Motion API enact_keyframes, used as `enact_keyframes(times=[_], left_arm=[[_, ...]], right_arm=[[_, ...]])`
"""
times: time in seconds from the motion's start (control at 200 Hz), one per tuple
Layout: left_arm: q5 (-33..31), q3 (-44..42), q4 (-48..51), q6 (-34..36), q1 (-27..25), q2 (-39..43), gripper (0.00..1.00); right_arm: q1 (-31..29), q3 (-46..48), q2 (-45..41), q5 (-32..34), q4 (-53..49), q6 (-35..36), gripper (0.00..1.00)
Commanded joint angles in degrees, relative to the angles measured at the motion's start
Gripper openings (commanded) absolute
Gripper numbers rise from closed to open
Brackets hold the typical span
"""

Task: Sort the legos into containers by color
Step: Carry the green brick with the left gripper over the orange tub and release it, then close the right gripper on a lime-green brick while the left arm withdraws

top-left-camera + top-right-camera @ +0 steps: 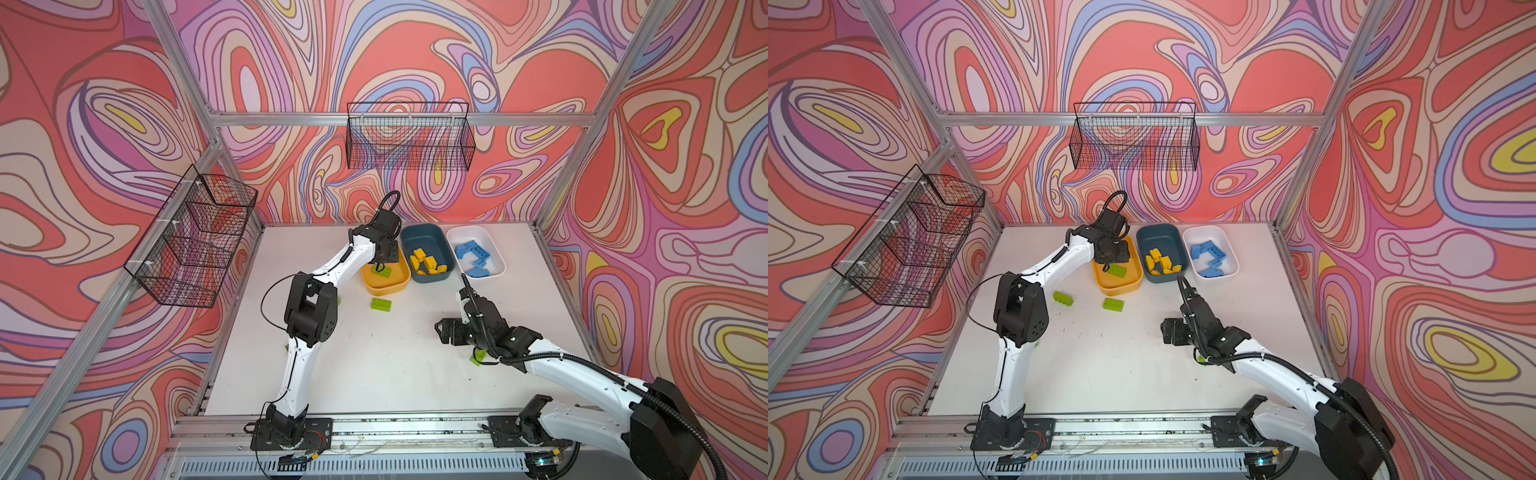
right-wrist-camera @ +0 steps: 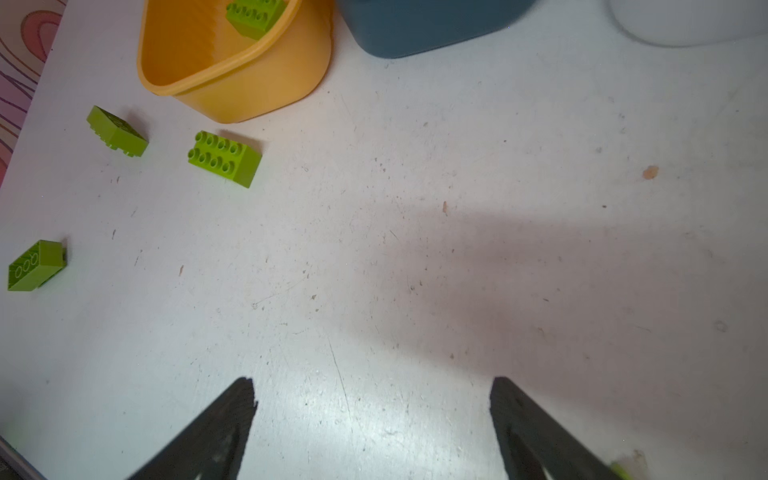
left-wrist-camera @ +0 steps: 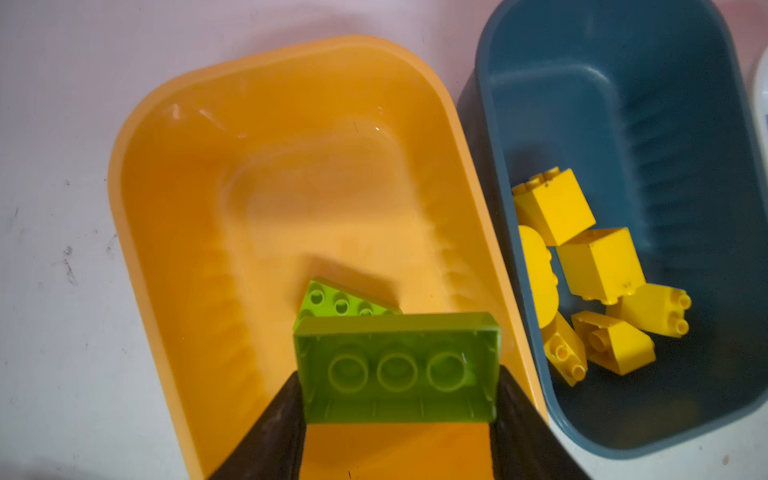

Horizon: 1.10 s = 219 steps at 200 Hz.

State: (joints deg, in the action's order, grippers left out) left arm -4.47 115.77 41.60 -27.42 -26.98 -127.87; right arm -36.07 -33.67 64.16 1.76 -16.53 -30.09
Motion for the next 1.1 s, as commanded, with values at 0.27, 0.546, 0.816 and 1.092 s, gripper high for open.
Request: enact_keyframes(times=[0.27, 0.546, 0.816, 1.092], left_arm=[[0.5, 0.6, 3.3, 0.9, 0.7, -0.5, 0.73], [-0.2, -9.1, -0.2, 0.5, 0.4, 13.5, 0.88], [-3.5, -29.5, -8.2, -1.5, -3.3, 34.7, 0.88], [-5.4, -51.6, -16.5, -6.6, -7.4, 54.6, 0.87]], right_arm=[[0.0, -3.5, -3.5, 5.3, -8.6, -3.5, 0.92], [0.0, -7.7, -8.5, 13.4, -20.3, -6.9, 0.91], [0.1, -7.9, -10.4, 19.0, -27.3, -11.5, 0.93], [0.4, -2.6, -8.1, 18.9, -25.4, -19.8, 0.93]])
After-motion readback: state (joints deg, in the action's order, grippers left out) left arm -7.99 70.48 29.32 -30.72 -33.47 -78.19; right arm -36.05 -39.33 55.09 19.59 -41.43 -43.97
